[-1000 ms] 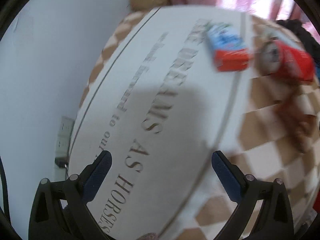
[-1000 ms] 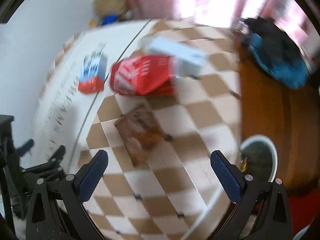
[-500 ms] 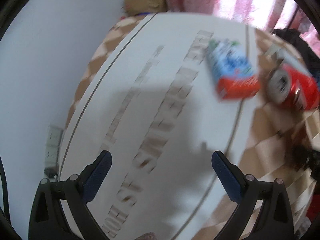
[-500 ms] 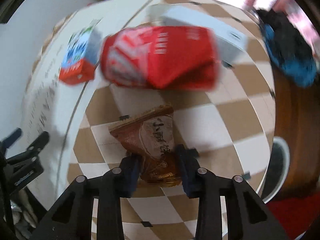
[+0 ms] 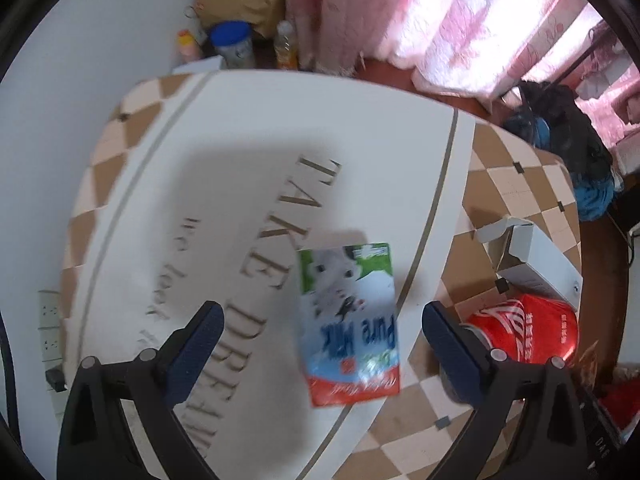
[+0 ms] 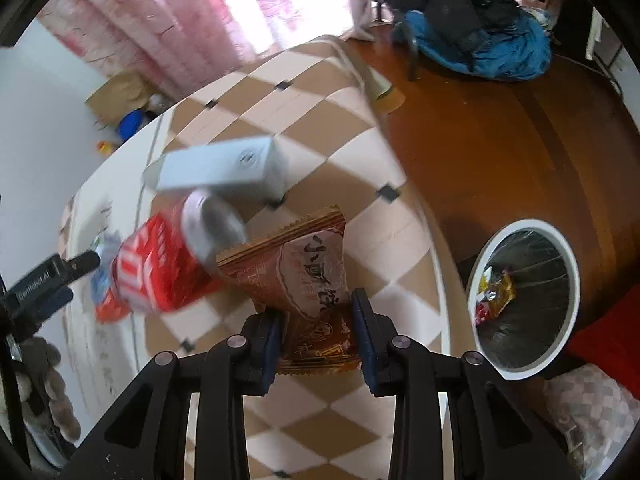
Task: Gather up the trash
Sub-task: 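Grasp the DHA Pure Milk carton with the left gripper while the right gripper grasps the brown snack packet, then carry carton and snack packet over the bin and open both grippers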
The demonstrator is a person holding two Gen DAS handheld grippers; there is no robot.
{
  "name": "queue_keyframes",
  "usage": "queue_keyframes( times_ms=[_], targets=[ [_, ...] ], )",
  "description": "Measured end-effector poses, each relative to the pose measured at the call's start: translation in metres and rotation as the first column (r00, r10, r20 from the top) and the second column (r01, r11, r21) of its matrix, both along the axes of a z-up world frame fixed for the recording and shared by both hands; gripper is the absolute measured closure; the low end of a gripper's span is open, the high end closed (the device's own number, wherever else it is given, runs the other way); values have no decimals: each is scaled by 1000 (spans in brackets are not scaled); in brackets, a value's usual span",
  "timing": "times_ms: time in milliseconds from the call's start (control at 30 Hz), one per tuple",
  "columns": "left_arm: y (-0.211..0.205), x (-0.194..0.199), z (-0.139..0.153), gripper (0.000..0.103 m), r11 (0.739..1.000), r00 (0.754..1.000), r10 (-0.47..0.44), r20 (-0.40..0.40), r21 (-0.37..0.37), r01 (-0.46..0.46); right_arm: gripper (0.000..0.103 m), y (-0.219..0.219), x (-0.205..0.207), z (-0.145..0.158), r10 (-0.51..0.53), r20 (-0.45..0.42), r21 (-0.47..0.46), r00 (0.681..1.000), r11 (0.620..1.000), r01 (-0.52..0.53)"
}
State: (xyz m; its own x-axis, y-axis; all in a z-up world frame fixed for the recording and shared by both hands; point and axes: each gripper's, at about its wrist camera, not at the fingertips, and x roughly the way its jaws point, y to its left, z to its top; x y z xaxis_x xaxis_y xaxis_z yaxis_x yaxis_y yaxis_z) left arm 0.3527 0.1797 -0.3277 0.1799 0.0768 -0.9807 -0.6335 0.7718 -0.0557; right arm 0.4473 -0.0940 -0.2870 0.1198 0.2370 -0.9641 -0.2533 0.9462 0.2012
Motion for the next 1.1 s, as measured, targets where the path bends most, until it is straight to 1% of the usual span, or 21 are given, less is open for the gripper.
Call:
queue_keyframes(
  times_ms=[33, 100, 167, 333, 433, 533, 667, 733, 867, 933, 1033, 1100],
  targets=[
    [-1, 1, -5, 10, 1000, 1000, -5, -11, -6, 5, 68, 3, 3, -4, -6, 3, -9, 1000, 1000, 6],
    [-6, 1, -8, 39, 1000, 1000, -13, -25, -18, 13, 68, 8, 10, -6, -7, 8, -30, 1000, 1000, 7],
    [-7, -2, -9, 54, 1000, 1000, -18, -21, -25, 18, 68, 15, 18, -9, -9, 9, -42, 1000, 999, 10],
    [-17, -21, 2, 55, 999, 1000, -28, 5, 36, 28, 69, 19, 22, -5, -5, 29, -39, 1000, 999, 6],
    [-22, -38, 18, 55, 996, 999, -33, 30, 83, 31, 69, 12, 14, 4, -9, 45, -13, 999, 1000, 9],
    [-36, -58, 44, 55, 988, 996, -53, 68, 149, 43, 69, 7, 6, 17, -1, 73, 13, 997, 1000, 0],
    [-60, -78, 82, 55, 974, 987, -98, 128, 215, 69, 69, -6, -10, 43, -1, 110, 70, 994, 998, -7],
    [-78, -88, 109, 55, 965, 977, -130, 168, 249, 86, 69, -16, -19, 59, -7, 132, 106, 991, 994, -7],
    [-115, -89, 148, 55, 950, 953, -196, 232, 287, 126, 69, -41, -33, 88, -31, 169, 174, 985, 985, 1],
    [-140, -92, 170, 55, 942, 935, -236, 265, 299, 153, 69, -58, -39, 104, -49, 191, 204, 980, 979, 9],
    [-173, -86, 190, 55, 930, 908, -291, 302, 311, 195, 69, -93, -46, 128, -81, 222, 243, 972, 970, 25],
    [-200, -81, 203, 55, 919, 885, -333, 325, 323, 228, 69, -117, -48, 141, -105, 233, 264, 967, 964, 41]
  ],
)
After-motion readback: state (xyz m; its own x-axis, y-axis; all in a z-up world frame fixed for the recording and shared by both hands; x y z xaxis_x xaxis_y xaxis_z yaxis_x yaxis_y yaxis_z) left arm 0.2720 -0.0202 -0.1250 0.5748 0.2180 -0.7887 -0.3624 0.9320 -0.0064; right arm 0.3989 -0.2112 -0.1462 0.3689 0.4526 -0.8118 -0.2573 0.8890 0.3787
